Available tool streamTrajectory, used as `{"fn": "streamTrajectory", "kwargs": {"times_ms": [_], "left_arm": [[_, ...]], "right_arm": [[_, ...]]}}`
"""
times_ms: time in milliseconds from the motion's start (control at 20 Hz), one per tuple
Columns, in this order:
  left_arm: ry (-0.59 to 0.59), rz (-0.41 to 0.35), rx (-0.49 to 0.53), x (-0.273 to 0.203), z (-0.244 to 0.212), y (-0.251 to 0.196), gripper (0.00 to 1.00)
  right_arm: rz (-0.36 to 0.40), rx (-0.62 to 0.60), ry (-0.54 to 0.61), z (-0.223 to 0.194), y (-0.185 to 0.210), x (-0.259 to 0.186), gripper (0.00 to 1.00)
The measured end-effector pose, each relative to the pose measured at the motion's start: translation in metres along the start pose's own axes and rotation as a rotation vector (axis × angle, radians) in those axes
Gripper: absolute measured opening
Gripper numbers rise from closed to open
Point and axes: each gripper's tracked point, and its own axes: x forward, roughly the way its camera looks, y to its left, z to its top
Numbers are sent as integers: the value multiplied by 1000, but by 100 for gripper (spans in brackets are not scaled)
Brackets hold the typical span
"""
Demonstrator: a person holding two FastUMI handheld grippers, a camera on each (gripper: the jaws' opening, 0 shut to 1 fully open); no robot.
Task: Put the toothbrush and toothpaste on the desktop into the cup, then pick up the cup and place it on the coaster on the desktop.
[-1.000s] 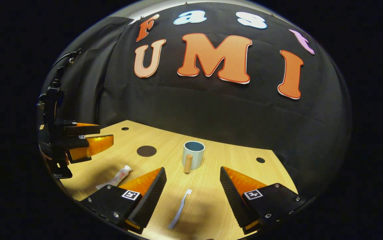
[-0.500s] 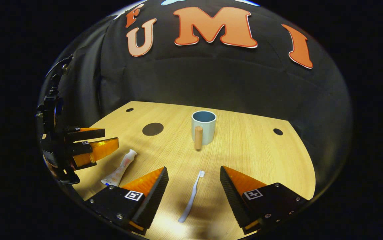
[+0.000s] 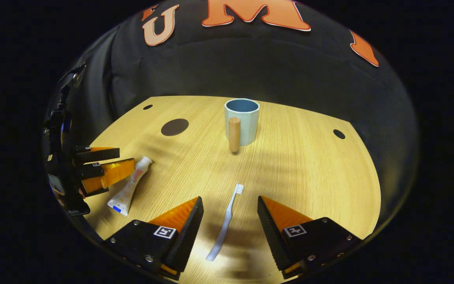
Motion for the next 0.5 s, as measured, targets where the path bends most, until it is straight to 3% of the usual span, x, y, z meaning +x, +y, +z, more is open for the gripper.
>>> {"fn": "streamTrajectory", "kwargs": {"times_ms": [200,400,450,500], "left_arm": [[45,3,-13,6,-11,1,98],[93,-3,-18,9,-20,-3,96],[106,-10,-20,9,-23,-8,94],[123,-18,-21,10,-27,-11,92]], "right_arm": [[10,-7,65,-6,5,5,77],[17,-7,132,-18,14,13,62],[18,-4,148,-20,15,15,53],[16,-3,170,-24,15,18,55]]}}
